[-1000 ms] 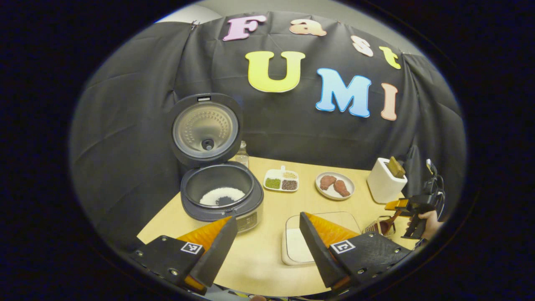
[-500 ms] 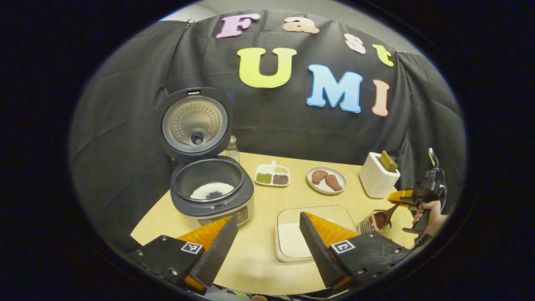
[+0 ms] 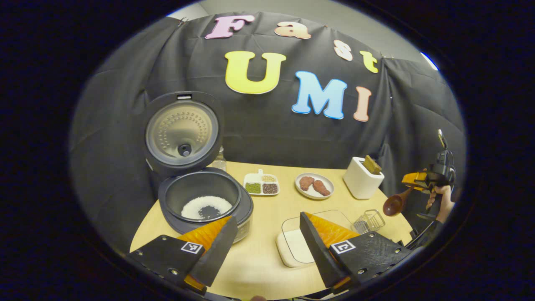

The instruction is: Close the left gripper, press the button to open the rice cooker; take a wooden spoon from the chopstick holder with the right hand, scoop a spoonful of rice and pour it into the rice cooker, then put the wooden spoon back into the chopstick holder.

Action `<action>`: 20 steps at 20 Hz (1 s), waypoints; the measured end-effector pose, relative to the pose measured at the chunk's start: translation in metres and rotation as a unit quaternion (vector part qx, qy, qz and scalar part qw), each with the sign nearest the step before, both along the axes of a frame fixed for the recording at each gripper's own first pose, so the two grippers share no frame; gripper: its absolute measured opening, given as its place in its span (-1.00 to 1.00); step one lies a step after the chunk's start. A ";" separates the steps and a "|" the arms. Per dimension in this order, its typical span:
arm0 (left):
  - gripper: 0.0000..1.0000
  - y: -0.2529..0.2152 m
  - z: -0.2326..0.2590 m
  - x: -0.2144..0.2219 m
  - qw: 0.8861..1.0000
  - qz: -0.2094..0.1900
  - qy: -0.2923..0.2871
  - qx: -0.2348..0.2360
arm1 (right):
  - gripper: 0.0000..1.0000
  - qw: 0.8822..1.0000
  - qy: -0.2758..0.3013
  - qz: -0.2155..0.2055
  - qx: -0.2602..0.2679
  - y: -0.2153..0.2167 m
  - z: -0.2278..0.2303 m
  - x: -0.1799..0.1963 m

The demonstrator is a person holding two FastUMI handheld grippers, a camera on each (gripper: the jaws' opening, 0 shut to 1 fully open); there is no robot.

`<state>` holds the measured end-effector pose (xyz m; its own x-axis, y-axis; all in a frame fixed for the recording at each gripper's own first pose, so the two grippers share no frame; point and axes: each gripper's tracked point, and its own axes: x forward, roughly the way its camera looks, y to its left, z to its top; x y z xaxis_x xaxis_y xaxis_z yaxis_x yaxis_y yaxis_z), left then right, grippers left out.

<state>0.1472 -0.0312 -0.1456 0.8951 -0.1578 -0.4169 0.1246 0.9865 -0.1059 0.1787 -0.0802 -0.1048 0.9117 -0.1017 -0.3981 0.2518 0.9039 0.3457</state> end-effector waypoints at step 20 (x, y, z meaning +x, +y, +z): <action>0.89 0.106 -0.011 -0.024 0.998 0.005 -0.035 -0.047 | -0.57 0.992 -0.022 0.120 -0.041 0.184 0.044 -0.020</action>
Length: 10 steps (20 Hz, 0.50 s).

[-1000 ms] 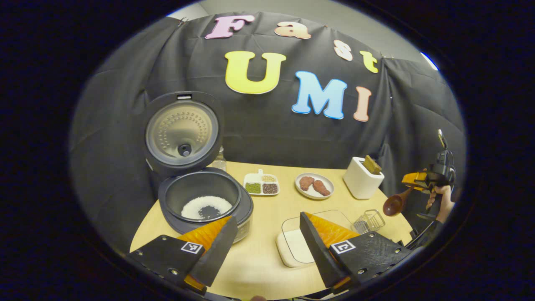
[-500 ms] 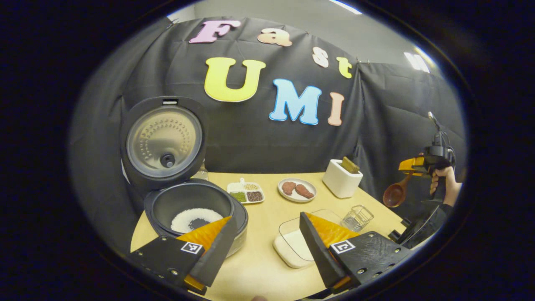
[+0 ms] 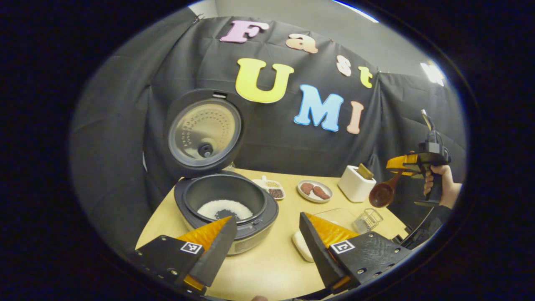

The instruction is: Close the left gripper, press the button to open the rice cooker; take a wooden spoon from the chopstick holder with the right hand, scoop a spoonful of rice and pour it into the rice cooker, then put the wooden spoon back into the chopstick holder.

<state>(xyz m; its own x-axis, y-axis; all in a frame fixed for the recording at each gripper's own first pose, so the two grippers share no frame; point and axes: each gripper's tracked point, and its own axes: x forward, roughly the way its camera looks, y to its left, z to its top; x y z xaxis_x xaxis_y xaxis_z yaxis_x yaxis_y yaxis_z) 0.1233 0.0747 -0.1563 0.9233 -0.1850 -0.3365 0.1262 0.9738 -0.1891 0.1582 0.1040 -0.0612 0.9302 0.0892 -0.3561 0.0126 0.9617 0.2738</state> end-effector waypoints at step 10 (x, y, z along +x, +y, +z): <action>0.89 0.040 -0.032 -0.019 0.998 0.052 0.029 -0.001 | -0.64 0.975 0.075 0.144 -0.151 0.070 -0.111 0.004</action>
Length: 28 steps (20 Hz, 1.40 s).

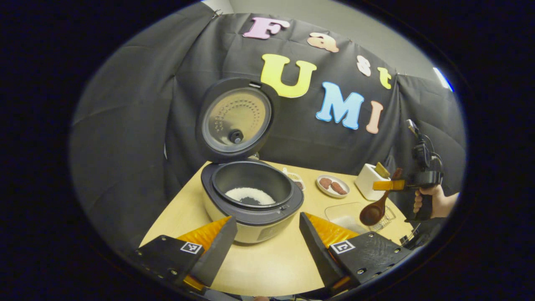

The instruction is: Close the left gripper, press the button to open the rice cooker; take a wooden spoon from the chopstick holder with the right hand, scoop a spoonful of rice and pour it into the rice cooker, then put the wooden spoon back into the chopstick holder.

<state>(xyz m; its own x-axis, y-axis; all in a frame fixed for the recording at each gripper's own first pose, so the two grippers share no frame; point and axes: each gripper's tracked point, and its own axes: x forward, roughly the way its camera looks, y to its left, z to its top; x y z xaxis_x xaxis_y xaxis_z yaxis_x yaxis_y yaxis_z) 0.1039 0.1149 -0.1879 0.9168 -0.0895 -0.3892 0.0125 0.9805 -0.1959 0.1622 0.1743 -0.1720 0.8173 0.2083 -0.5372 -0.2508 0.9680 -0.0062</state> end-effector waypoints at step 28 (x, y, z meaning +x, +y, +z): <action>0.90 0.022 -0.006 -0.041 0.999 0.030 0.008 0.018 | -0.58 0.962 0.172 -0.049 0.207 0.074 -0.062 -0.029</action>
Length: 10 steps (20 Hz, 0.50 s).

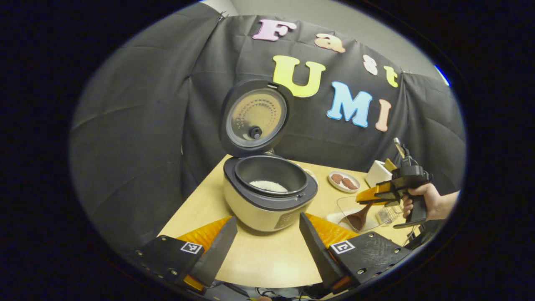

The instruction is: Close the left gripper, press the button to open the rice cooker; take a wooden spoon from the chopstick holder with the right hand, scoop a spoonful of rice and pour it into the rice cooker, then put the wooden spoon back into the chopstick holder.

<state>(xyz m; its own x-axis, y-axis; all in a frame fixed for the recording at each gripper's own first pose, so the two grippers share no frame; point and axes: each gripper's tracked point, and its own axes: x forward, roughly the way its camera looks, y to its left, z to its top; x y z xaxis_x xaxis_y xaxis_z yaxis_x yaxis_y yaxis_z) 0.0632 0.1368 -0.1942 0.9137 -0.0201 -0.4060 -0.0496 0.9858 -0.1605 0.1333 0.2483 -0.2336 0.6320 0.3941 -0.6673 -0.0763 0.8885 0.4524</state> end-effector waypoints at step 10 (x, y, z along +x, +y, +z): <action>0.90 -0.028 0.007 0.020 0.999 -0.035 -0.006 0.018 | -0.58 0.992 0.002 -0.107 0.065 -0.069 0.026 0.015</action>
